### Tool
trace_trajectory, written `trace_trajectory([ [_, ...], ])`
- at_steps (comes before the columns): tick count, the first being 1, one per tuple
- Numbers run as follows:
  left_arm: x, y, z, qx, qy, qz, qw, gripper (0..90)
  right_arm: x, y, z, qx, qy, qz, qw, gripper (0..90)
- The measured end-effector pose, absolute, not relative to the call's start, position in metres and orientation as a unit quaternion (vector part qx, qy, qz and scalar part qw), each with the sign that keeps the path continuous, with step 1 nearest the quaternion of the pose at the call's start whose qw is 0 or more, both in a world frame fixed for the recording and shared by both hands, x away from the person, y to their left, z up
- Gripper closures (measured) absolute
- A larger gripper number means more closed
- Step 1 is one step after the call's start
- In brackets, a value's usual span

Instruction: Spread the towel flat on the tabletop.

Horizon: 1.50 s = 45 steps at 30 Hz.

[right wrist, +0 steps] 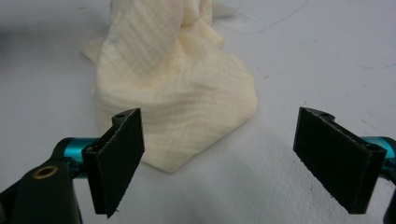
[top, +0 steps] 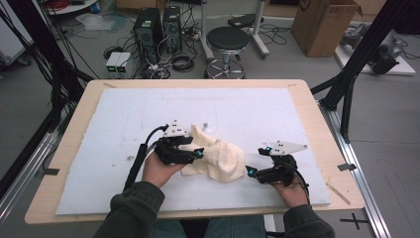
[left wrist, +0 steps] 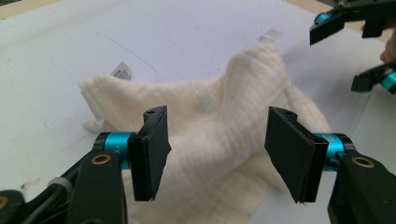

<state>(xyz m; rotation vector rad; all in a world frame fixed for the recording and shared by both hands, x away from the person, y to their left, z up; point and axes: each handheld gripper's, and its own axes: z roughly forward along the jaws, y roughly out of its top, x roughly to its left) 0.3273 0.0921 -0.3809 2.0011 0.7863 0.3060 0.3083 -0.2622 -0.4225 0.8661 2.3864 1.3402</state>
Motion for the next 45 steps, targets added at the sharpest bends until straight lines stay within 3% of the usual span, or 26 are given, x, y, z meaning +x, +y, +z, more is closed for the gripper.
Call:
trace_trajectory([
  [7,0.311,0.108,-0.389,0.825,0.305,0.127,0.458,41.4,0.312,-0.259,-0.419,0.280,0.832,0.465,0.115,26.1],
  [9,0.306,0.111,-0.396,0.833,0.299,0.123,0.448,42.2,0.315,-0.256,-0.419,0.265,0.841,0.460,0.109,34.0],
  [12,0.303,0.113,-0.403,0.842,0.291,0.112,0.440,50.9,0.317,-0.252,-0.421,0.255,0.849,0.454,0.096,43.1],
  [18,0.303,0.109,-0.423,0.861,0.285,0.097,0.411,58.6,0.318,-0.243,-0.424,0.225,0.864,0.445,0.069,57.1],
  [27,0.314,0.104,-0.434,0.879,0.284,0.080,0.373,63.5,0.329,-0.231,-0.434,0.214,0.890,0.400,0.045,62.8],
  [32,0.314,0.103,-0.434,0.881,0.281,0.092,0.369,69.0,0.330,-0.226,-0.438,0.207,0.900,0.380,0.054,69.7],
  [35,0.314,0.102,-0.435,0.881,0.278,0.102,0.369,77.8,0.333,-0.227,-0.439,0.221,0.897,0.378,0.055,79.7],
  [39,0.314,0.101,-0.435,0.882,0.273,0.108,0.368,86.1,0.335,-0.228,-0.439,0.225,0.896,0.378,0.057,84.5],
  [45,0.311,0.104,-0.432,0.882,0.268,0.107,0.372,87.6,0.335,-0.228,-0.437,0.227,0.896,0.379,0.052,87.0],
])
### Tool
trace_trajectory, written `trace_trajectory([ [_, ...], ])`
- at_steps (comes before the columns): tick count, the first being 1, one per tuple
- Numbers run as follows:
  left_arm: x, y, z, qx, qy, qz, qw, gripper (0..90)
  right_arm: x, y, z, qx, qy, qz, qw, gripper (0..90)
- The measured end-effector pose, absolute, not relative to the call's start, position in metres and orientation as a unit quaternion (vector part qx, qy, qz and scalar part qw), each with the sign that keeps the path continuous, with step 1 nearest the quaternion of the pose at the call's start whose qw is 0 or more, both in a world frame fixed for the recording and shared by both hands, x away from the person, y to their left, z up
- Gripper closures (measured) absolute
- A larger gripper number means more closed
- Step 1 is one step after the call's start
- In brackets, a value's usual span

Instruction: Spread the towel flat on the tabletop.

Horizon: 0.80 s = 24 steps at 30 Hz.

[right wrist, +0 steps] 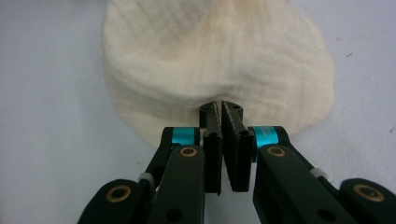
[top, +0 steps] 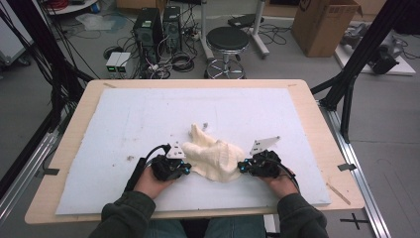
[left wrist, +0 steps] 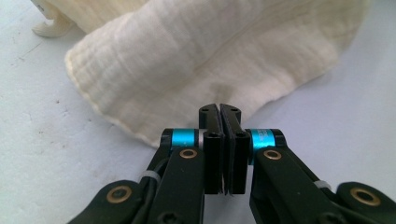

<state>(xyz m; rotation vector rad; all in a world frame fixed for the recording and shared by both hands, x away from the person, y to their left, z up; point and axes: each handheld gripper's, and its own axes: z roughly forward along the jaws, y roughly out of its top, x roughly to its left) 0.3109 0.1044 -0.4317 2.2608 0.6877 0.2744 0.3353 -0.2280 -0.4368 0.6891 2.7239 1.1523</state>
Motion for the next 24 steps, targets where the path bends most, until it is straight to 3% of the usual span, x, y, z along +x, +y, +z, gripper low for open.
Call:
trace_trajectory([
  [9,0.281,0.134,-0.406,0.877,0.251,0.121,0.391,87.5,0.310,-0.229,-0.413,0.195,0.895,0.398,0.049,86.9],
  [19,0.252,0.141,-0.408,0.883,0.238,0.110,0.390,87.0,0.280,-0.228,-0.416,0.177,0.908,0.379,0.032,86.5],
  [22,0.247,0.141,-0.413,0.884,0.236,0.103,0.391,85.5,0.278,-0.226,-0.419,0.177,0.910,0.373,0.024,84.6],
  [24,0.246,0.142,-0.418,0.882,0.239,0.093,0.394,79.3,0.280,-0.224,-0.424,0.177,0.912,0.369,0.014,79.2],
])
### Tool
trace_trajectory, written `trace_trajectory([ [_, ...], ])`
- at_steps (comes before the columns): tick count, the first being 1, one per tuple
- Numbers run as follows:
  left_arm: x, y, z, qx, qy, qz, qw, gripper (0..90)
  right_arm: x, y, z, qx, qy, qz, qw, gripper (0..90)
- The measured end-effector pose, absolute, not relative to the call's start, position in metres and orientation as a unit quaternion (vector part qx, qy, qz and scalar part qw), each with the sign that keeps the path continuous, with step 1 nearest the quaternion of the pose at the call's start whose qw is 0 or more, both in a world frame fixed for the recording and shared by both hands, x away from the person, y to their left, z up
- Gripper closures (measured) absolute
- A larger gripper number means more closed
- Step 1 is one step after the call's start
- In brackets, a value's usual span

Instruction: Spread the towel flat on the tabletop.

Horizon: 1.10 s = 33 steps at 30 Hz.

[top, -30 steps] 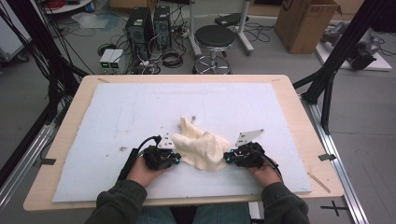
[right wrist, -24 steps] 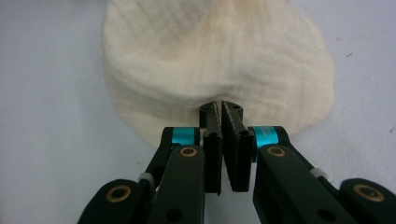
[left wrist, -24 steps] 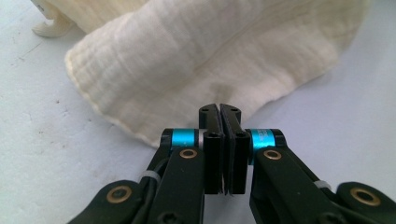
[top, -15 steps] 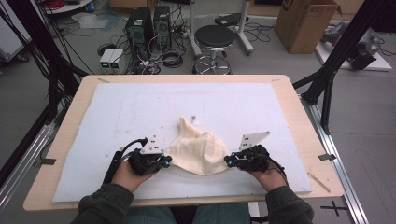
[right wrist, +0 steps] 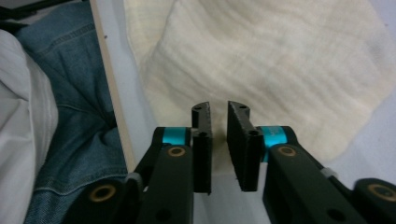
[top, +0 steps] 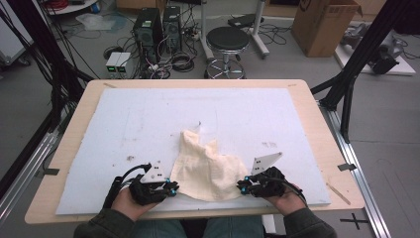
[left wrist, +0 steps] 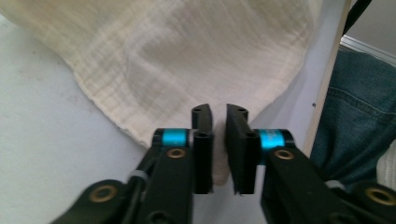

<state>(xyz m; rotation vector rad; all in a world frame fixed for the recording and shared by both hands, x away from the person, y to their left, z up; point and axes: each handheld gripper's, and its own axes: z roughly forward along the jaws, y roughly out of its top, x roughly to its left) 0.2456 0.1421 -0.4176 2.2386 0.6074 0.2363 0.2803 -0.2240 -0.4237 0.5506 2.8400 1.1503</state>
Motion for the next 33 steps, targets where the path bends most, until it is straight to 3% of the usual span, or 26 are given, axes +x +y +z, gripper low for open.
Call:
trace_trajectory([
  [1,0.245,0.143,-0.419,0.882,0.241,0.091,0.395,79.3,0.280,-0.224,-0.424,0.177,0.912,0.369,0.014,79.2],
  [2,0.245,0.146,-0.419,0.880,0.240,0.088,0.399,73.3,0.282,-0.224,-0.421,0.178,0.909,0.377,0.014,73.4],
  [5,0.246,0.149,-0.416,0.874,0.247,0.085,0.410,64.6,0.284,-0.226,-0.416,0.178,0.900,0.398,0.014,69.6],
  [14,0.277,0.152,-0.395,0.851,0.262,0.092,0.446,49.8,0.318,-0.225,-0.390,0.191,0.880,0.433,0.048,58.1],
  [24,0.344,0.135,-0.387,0.806,0.314,0.129,0.485,50.4,0.359,-0.216,-0.400,0.232,0.866,0.441,0.042,54.5],
  [33,0.400,0.106,-0.390,0.810,0.335,0.114,0.468,54.1,0.370,-0.219,-0.404,0.245,0.861,0.442,0.052,54.8],
])
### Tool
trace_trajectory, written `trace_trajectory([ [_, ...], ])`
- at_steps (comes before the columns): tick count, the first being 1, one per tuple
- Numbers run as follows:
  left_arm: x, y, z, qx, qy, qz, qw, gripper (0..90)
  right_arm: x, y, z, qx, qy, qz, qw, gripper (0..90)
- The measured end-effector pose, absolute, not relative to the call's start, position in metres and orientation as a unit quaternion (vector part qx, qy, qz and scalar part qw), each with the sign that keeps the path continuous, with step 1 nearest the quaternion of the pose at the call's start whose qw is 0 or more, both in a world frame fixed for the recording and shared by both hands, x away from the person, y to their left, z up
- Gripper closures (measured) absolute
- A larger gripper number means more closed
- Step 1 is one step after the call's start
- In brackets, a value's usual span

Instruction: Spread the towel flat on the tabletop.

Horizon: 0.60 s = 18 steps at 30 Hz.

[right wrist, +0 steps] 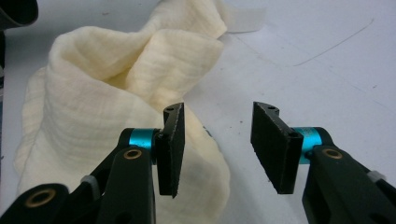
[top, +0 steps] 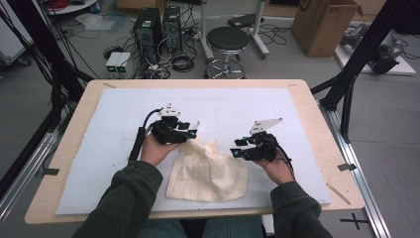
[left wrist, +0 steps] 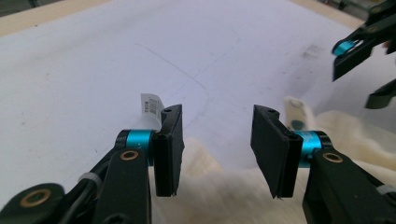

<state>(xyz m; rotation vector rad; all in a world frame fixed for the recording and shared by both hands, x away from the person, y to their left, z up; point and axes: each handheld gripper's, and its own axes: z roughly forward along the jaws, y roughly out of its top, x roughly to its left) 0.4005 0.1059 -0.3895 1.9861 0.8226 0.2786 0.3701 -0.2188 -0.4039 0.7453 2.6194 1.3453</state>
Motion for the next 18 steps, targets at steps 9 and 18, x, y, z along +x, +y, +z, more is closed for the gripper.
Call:
trace_trajectory([
  [9,0.424,0.101,-0.416,0.849,0.362,0.066,0.378,56.6,0.378,-0.217,-0.414,0.234,0.872,0.431,-0.008,51.4],
  [18,0.405,0.103,-0.420,0.886,0.330,0.084,0.315,86.0,0.369,-0.199,-0.428,0.196,0.914,0.353,-0.037,77.5],
])
